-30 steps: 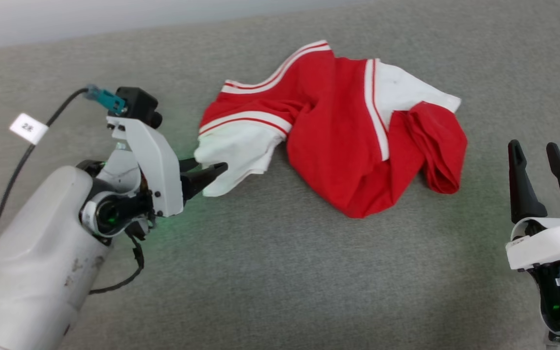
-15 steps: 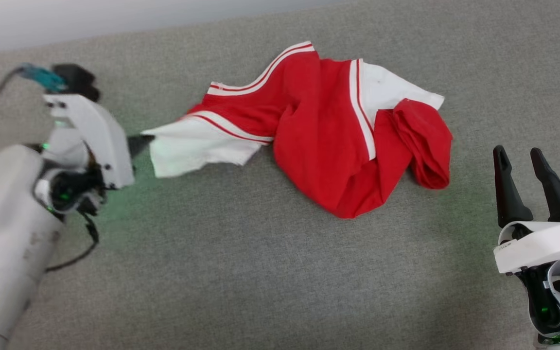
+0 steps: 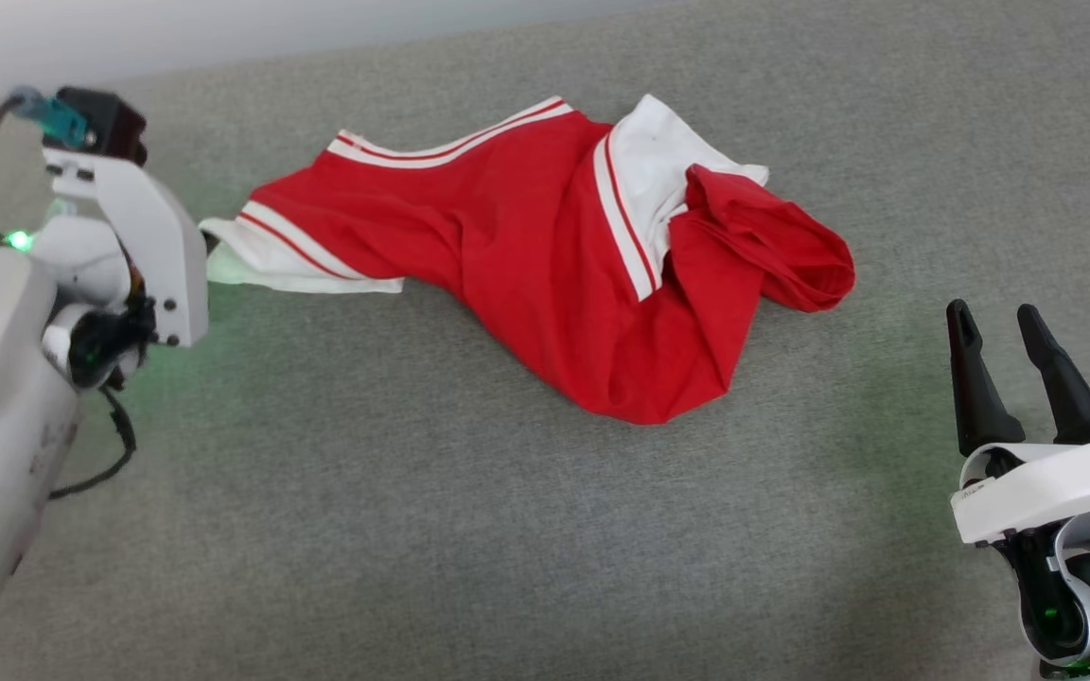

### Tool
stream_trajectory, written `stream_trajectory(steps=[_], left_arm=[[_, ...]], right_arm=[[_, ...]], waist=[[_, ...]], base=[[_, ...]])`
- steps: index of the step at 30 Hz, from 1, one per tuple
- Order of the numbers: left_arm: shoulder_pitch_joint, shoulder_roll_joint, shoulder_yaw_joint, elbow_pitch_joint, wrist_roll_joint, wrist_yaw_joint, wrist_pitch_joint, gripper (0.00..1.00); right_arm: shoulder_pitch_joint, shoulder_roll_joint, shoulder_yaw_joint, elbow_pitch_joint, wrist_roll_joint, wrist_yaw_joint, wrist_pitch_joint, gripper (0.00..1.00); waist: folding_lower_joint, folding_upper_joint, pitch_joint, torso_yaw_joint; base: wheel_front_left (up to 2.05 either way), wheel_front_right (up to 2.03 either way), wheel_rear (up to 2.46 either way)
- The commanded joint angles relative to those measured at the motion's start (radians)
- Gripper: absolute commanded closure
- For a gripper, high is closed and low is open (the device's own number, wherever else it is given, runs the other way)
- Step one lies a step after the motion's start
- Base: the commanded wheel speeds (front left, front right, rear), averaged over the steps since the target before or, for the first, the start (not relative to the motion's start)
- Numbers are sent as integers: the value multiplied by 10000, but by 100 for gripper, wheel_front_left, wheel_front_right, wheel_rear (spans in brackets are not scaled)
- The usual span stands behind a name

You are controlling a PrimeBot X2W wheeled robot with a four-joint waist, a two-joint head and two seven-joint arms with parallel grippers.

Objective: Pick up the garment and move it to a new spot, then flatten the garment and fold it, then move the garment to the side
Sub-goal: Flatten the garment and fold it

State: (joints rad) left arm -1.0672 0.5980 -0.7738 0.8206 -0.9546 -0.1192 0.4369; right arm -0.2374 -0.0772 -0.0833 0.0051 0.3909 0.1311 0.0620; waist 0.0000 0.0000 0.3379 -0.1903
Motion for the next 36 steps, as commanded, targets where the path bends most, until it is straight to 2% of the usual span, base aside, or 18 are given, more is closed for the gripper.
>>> stream_trajectory(steps=[1,2,3,4,5,12,18,24,26,29,32,36], left_arm=[[144,47,-102,197,70,-28,-48,66],[200,9,-169,282,96,-42,-63,56],[257,-7,-242,357,135,-52,-63,38],[317,-24,-295,427,129,-67,-89,14],[378,-58,-293,473,63,-79,-165,1],[967,-197,-62,204,-263,-123,-1461,0],[2192,-463,228,-698,-432,-85,-3556,0],[3704,-928,437,-1830,-123,547,-6169,0],[4230,-1084,567,-2254,-2,824,-6704,0],[4949,-1330,957,-3043,271,1233,-6988,0],[5686,-1681,1851,-4123,882,1517,-7024,0],[6498,-2057,2567,-4912,1681,1583,-7003,0]], right_arm=[[-25,-84,85,45,59,-7,56,0],[-30,-125,91,70,45,-7,50,0],[-45,-180,112,86,35,-7,87,0],[-60,-236,124,98,26,-8,140,0],[-77,-301,131,104,9,-7,166,0],[-401,-933,522,-30,-136,-7,655,0],[-1106,-1914,1408,58,-95,-7,1473,0],[-2237,-3233,2466,551,723,-7,2610,0],[-2693,-3689,2849,825,1127,-8,3010,0],[-3482,-4479,3511,1305,1631,-8,3539,0],[-4294,-5088,4044,1962,2133,-7,3924,0],[-5092,-5573,4562,2672,2531,-7,4305,0]], waist=[[0,0,0,81],[0,0,-10,134],[0,0,-25,198],[0,0,-42,273],[0,0,-65,355],[0,0,-236,1063],[0,0,-315,1753],[0,0,-207,2514],[0,0,-131,2749],[0,0,28,3111],[0,0,192,3481],[0,0,347,3844]], base=[[0,0,0],[0,0,0],[0,0,0],[0,0,0],[0,0,0],[0,0,0],[0,0,0],[0,0,0],[0,0,0],[0,0,0],[0,0,0],[0,0,0]])
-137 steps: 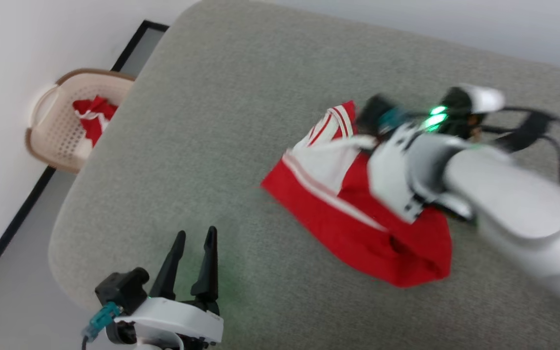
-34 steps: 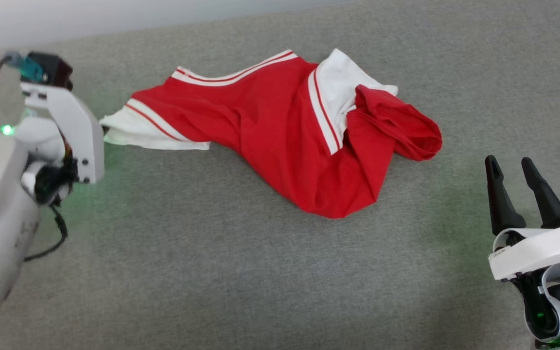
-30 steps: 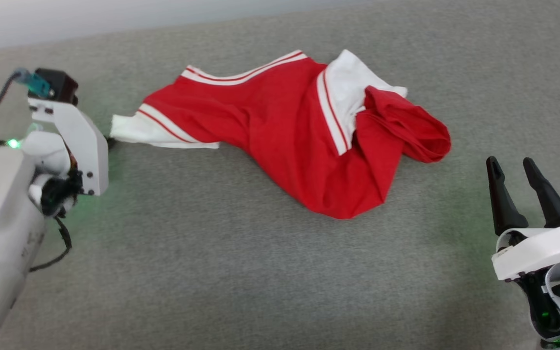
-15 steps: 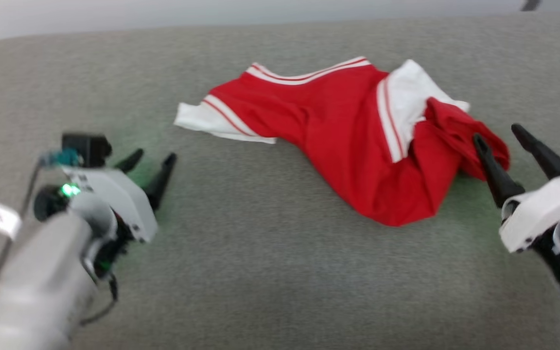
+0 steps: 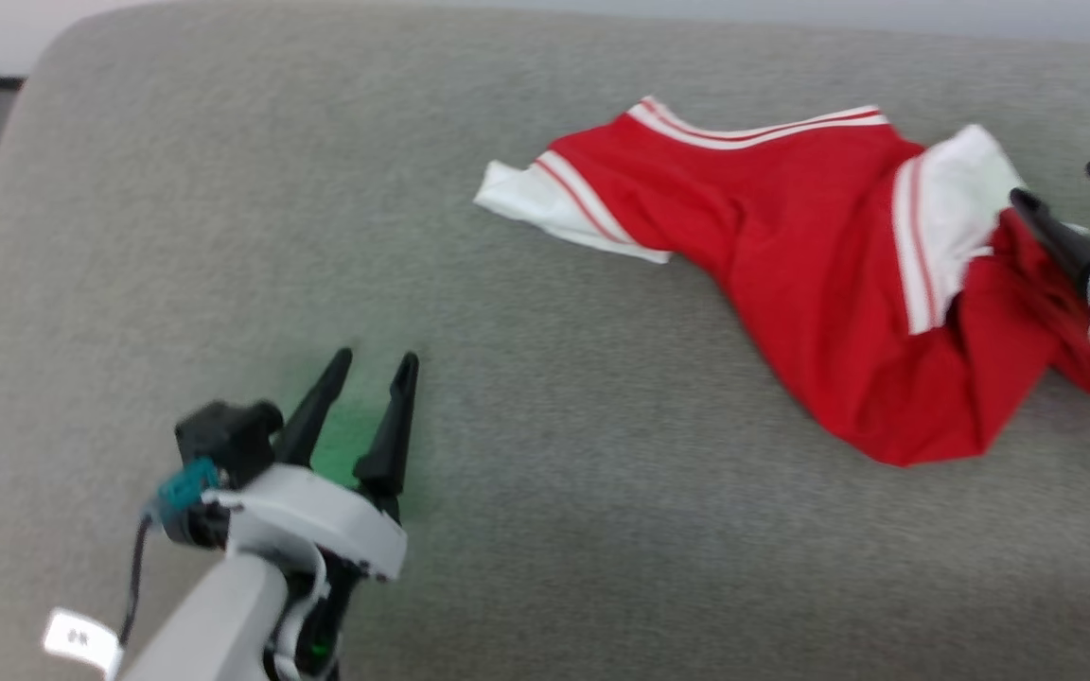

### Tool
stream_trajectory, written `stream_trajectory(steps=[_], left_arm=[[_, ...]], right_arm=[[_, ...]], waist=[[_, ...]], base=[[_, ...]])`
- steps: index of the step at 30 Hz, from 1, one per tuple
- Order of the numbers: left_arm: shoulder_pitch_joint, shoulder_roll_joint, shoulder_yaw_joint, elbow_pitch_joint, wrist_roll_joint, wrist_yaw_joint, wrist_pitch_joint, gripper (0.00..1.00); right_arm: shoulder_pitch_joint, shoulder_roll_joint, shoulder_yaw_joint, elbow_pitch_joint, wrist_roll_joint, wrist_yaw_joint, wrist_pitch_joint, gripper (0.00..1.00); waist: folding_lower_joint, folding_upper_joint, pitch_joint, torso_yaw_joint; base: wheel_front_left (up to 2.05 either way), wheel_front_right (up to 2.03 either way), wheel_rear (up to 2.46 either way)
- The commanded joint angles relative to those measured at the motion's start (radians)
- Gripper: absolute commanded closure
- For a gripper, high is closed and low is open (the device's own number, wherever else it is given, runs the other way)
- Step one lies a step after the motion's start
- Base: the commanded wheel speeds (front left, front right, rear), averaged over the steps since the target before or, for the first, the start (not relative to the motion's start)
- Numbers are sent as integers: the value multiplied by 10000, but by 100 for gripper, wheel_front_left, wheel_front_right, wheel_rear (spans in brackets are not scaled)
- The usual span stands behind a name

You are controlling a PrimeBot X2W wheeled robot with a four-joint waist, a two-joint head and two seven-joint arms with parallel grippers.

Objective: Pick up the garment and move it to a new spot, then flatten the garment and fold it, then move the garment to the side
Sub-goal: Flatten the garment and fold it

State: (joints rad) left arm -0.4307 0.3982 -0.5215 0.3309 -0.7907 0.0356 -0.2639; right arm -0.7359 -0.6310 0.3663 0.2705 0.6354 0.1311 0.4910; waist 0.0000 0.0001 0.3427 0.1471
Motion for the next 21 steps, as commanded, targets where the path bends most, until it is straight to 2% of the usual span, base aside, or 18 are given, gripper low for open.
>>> stream_trajectory(steps=[1,4,11,15,19,20,21], left_arm=[[301,-189,254,-214,238,-7,4,0],[737,-561,767,-568,681,-235,-1,0],[1025,-1252,1477,-499,1358,-872,2,0],[1049,-1552,1781,-381,1622,-1168,1,0],[1034,-1738,2015,-225,1865,-1372,1,0],[1017,-1758,2069,-192,1905,-1423,1,0],[987,-1770,2117,-173,1957,-1449,1,0]], right_arm=[[-365,-133,265,236,194,-7,145,0],[-1187,-459,792,965,404,-8,481,0],[-2759,-781,1892,2403,869,-8,1372,0],[-3153,-765,2498,3018,1220,-7,1985,0],[-3335,-799,2953,3335,1510,-7,2134,0],[-3334,-771,3066,3392,1609,-7,2149,22],[-3360,-748,3189,3416,1705,-2,2175,53]], waist=[[0,-1,349,574],[0,-1,531,865],[0,-1,1011,1315],[0,-1,1178,1434],[0,-1,1235,1470],[0,-1,1243,1459],[0,-1,1249,1439]], base=[[0,0,0],[0,0,0],[0,0,0],[0,0,0],[0,0,0],[0,0,0],[0,0,0]])
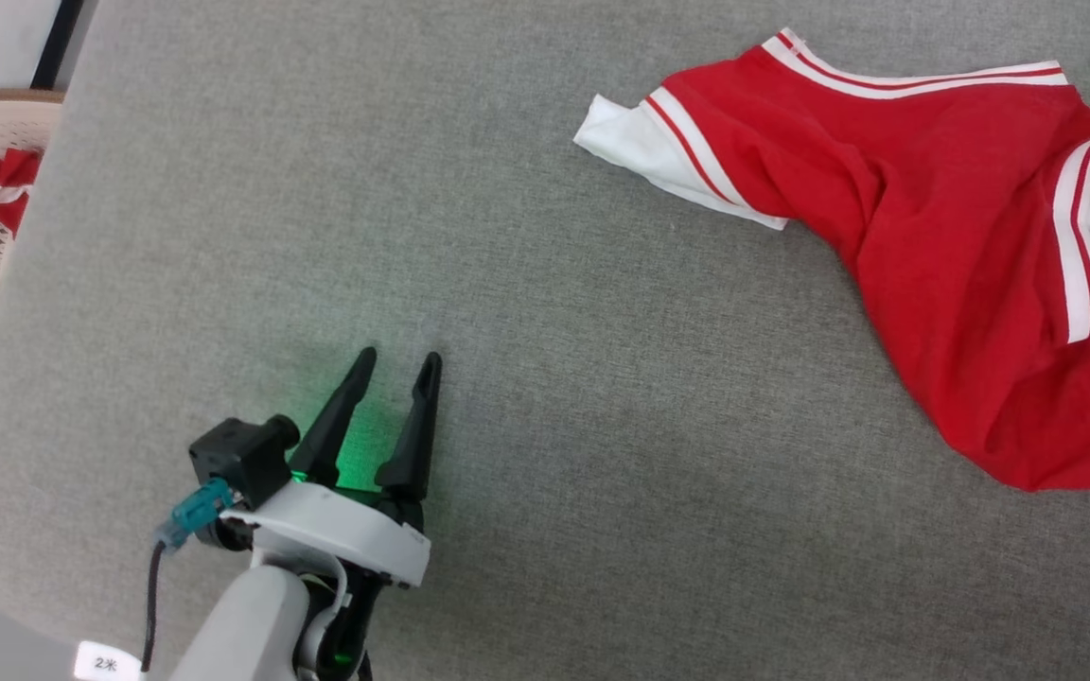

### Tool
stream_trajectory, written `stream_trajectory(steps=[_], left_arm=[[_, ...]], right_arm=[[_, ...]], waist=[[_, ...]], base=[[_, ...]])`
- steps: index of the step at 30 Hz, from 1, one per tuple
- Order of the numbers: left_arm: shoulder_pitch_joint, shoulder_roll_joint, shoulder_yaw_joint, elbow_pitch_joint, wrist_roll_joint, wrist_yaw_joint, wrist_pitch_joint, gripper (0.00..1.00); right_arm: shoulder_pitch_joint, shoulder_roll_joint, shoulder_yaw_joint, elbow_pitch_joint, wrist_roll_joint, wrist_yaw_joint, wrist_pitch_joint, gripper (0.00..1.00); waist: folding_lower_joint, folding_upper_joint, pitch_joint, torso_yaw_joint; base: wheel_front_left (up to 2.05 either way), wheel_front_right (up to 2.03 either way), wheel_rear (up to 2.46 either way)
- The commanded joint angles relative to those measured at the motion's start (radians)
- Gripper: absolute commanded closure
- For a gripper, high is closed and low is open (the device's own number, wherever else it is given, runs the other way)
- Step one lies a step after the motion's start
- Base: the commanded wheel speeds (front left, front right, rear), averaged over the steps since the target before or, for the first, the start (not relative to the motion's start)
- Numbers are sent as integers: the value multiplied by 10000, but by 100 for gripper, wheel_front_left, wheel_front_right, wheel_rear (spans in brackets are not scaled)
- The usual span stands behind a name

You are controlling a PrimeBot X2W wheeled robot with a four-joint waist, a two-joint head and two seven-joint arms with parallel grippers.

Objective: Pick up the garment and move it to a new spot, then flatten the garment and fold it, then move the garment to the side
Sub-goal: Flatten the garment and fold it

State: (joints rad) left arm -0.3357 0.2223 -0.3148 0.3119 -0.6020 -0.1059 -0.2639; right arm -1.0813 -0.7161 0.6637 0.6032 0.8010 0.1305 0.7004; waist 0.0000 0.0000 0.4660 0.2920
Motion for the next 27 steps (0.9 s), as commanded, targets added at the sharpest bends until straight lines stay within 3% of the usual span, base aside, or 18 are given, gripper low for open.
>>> stream_trajectory(steps=[1,2,10,13,18,22,27], left_arm=[[1,-10,87,24,111,-83,1,0],[-65,27,126,11,176,-99,1,0],[-1905,1096,-661,-302,699,-260,257,0],[-3189,1929,-1898,-636,459,-249,902,0],[-5656,3216,-4727,-855,-1286,-245,2438,0],[-7497,3762,-6588,-505,-2721,-236,3209,0],[-9223,3876,-8578,262,-4033,-237,3811,0]], right_arm=[[89,117,318,106,129,5,71,76],[63,124,412,110,215,5,47,100],[-264,68,795,233,648,-4,-378,100],[-456,196,967,194,791,-2,-434,100],[-873,451,1331,128,849,-2,-526,100],[-1196,561,1535,198,882,-2,-679,100],[-1487,646,1803,343,960,-4,-812,100]], waist=[[0,0,22,-35],[0,0,37,-71],[0,0,30,-384],[0,0,102,-580],[0,0,374,-960],[0,0,607,-1176],[0,0,836,-1314]], base=[[0,0,0],[0,0,0],[0,0,0],[0,0,0],[0,0,0],[0,0,0],[0,0,0]])
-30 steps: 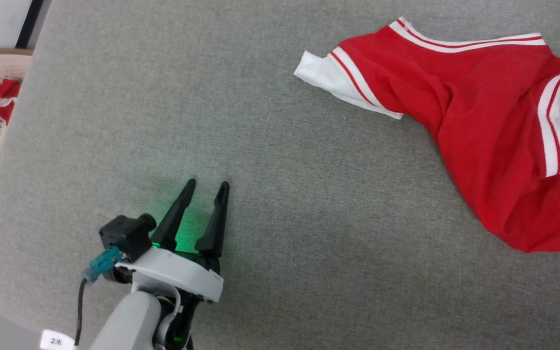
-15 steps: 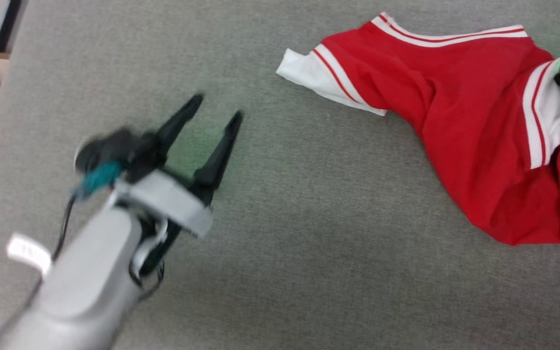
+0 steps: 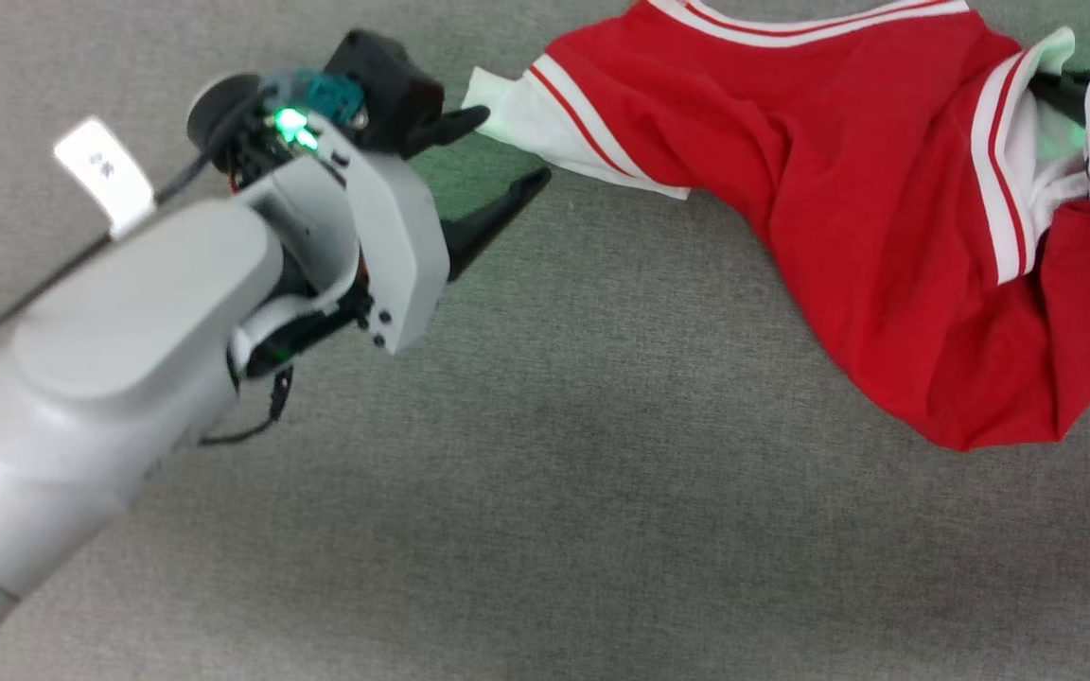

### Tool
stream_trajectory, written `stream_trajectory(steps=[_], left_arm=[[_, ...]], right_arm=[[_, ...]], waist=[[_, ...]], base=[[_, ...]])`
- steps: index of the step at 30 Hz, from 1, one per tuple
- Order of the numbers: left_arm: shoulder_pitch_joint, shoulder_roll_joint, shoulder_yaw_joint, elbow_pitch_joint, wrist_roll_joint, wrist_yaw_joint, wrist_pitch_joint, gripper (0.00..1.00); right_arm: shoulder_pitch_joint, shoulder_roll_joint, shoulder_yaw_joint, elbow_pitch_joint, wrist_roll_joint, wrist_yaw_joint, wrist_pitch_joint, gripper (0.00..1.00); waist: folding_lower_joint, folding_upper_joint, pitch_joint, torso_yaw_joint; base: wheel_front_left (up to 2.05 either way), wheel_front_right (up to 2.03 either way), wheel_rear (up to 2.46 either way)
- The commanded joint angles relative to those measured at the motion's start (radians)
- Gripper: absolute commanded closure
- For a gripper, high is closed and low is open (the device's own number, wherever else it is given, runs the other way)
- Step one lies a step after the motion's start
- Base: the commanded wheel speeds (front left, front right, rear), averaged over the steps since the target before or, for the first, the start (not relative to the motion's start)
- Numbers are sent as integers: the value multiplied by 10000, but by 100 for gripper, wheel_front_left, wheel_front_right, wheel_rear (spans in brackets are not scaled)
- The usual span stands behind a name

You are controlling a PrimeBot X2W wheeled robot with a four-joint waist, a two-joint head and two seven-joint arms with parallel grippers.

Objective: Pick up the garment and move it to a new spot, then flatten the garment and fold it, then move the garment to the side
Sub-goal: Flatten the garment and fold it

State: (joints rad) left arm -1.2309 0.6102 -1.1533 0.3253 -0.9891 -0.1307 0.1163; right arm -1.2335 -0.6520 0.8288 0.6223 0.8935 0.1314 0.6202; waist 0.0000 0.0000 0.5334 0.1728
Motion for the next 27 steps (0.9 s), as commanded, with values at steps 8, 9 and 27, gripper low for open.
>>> stream_trajectory(steps=[8,9,27], left_arm=[[-1436,-375,-1221,1463,-1347,10,94,0],[-1488,-393,-1236,1569,-1420,10,119,0],[-1429,-346,-1273,1738,-1719,10,-438,100]], right_arm=[[-358,130,580,232,203,-14,-167,100],[-389,128,626,251,236,-15,-185,100],[-964,116,1236,199,634,-14,-1992,100]], waist=[[0,0,527,-332],[0,0,554,-348],[0,0,312,-507]], base=[[0,0,0],[0,0,0],[0,0,0]])
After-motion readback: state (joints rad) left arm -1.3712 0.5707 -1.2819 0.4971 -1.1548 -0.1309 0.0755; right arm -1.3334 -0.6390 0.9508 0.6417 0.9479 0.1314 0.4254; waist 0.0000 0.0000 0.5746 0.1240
